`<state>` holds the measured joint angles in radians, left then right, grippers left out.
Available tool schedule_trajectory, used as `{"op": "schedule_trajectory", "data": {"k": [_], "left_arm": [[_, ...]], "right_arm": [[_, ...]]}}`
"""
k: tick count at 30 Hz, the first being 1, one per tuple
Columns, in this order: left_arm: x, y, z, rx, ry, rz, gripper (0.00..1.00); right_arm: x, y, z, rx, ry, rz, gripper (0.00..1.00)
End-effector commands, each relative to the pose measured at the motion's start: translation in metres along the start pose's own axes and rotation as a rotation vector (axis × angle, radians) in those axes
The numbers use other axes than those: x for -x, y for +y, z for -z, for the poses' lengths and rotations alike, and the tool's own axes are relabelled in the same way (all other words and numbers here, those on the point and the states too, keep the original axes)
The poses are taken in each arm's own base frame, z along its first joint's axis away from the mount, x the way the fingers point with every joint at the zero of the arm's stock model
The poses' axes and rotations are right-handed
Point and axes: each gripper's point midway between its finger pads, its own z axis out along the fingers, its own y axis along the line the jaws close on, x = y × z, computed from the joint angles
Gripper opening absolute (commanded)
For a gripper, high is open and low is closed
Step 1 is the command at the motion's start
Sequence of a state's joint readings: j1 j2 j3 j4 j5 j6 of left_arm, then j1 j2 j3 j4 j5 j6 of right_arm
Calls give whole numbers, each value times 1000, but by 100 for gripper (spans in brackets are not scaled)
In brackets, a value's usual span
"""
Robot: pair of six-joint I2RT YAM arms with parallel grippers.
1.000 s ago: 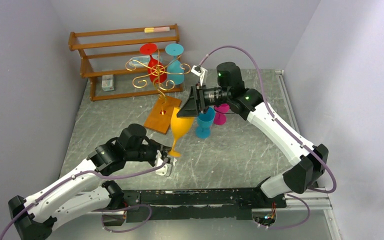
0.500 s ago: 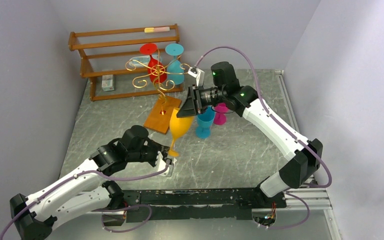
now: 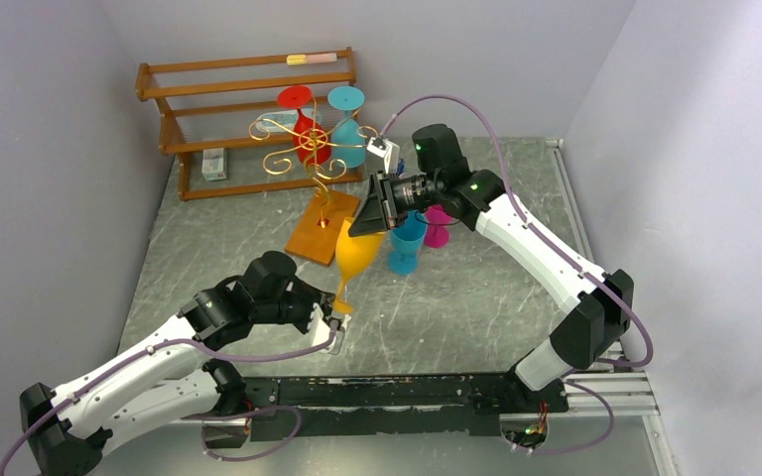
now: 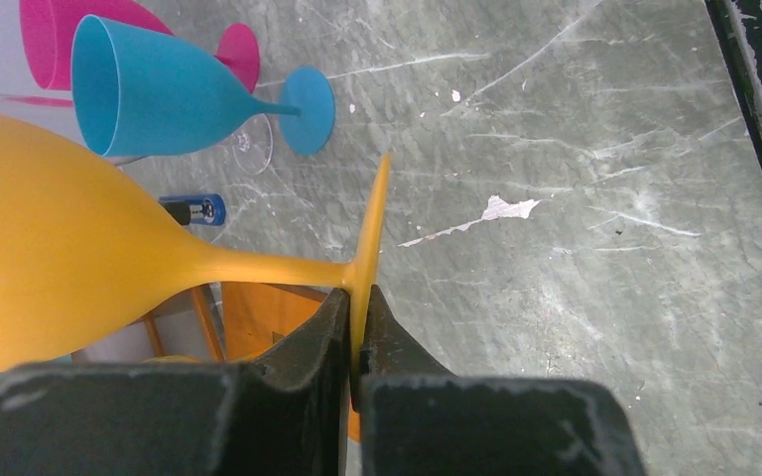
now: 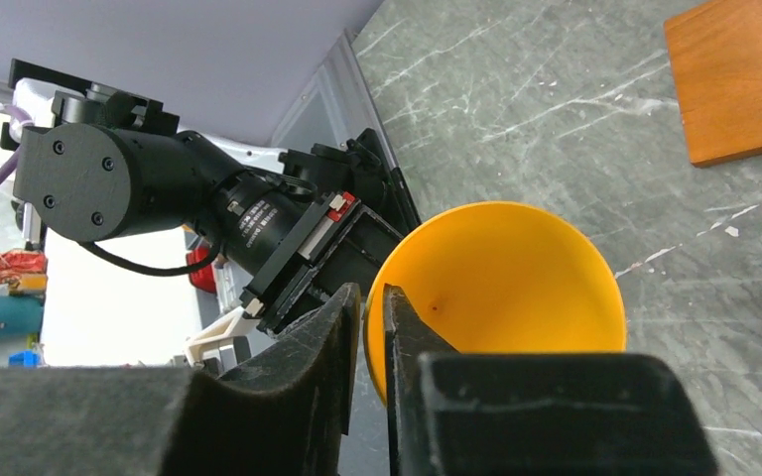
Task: Take the wine glass off the wine glass rack
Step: Place the wine glass at the center of the board.
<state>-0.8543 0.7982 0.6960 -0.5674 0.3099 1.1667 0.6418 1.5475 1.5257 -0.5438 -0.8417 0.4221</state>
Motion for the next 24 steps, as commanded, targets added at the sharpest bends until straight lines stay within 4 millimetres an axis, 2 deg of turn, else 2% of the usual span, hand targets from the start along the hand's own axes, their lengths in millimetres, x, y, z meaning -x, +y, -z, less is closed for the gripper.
{"op": "schedule_trajectory", "data": {"k": [1,6,8,10,19,24], "left_arm": [[-5,3,1,20,30,6,5],[-4,4,2,25,29,10,5],[-1,6,2,28,15,16,10],[3,6,2,24,-5,24,11],[14,6,6,24,-53,52,21],[22,1,5,5,-99,87,31]], "right_arm": [[-8,18,-1,59,47,-13,16],[-9,20,1,65,43,-6,7],[-10,21,0,67,41,-5,3],[-11,21,0,63,38,-4,0],[-10,17,1,33,21,10,0],[-11,11,2,0,13,22,0]]}}
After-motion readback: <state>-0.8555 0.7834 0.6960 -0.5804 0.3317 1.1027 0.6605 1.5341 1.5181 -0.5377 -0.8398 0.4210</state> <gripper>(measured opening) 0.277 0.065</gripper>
